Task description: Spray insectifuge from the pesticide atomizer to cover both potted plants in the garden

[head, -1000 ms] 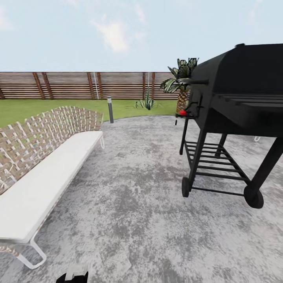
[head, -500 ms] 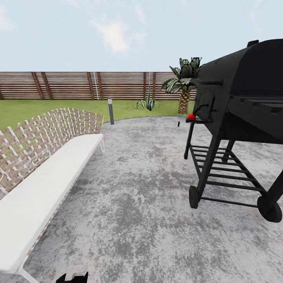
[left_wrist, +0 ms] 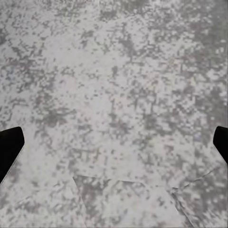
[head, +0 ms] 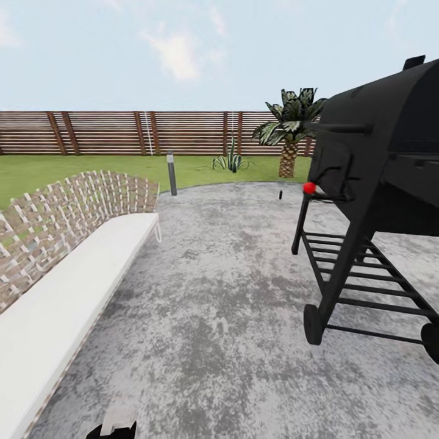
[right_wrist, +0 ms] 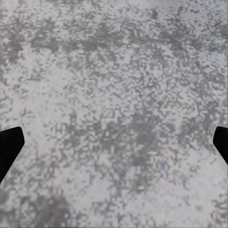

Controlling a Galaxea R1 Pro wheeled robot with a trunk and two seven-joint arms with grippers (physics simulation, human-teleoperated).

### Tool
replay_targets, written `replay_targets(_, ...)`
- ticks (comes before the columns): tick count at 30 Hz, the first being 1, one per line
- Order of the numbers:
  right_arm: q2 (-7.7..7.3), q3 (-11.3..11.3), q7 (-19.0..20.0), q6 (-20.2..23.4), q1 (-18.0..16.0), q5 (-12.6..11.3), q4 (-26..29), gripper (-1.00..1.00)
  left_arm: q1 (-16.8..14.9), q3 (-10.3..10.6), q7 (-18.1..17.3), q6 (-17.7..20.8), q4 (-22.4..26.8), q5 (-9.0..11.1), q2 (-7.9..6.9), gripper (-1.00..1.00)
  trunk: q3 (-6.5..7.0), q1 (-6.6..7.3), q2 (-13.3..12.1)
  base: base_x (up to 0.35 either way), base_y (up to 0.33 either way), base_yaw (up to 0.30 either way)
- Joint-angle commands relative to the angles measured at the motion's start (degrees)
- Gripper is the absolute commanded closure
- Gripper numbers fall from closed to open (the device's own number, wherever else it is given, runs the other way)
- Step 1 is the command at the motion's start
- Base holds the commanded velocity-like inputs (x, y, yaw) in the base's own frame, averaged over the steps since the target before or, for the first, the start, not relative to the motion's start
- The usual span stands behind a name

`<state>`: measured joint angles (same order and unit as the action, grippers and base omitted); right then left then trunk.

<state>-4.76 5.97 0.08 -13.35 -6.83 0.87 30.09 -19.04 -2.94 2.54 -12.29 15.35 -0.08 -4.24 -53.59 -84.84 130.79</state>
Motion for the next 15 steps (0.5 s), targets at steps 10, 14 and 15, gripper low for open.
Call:
replay_targets(10, 0.01, 0.01, 0.03, -0.18, -0.03, 0.09, -0.2, -1.0, -0.03, -0.14, 0.01, -0.25, -0.05, -0.01, 0.02, -1.0, -0.05, -0.02, 0.02, 0.338, 0.002, 0.0)
replay_targets(14, 0.01, 0.01, 0.03, -0.18, -0.03, 0.12, -0.28, -1.0, -0.03, -0.1, 0.01, -0.26, -0.05, -0.01, 0.02, -1.0, -0.05, -0.02, 0.02, 0.337, 0.0, 0.0)
replay_targets(15, 0.01, 0.01, 0.02, -0.18, -0.03, 0.11, -0.28, -1.0, -0.03, -0.08, 0.01, -0.26, -0.05, -0.01, 0.02, -1.0, -0.05, -0.02, 0.02, 0.338, 0.0, 0.0)
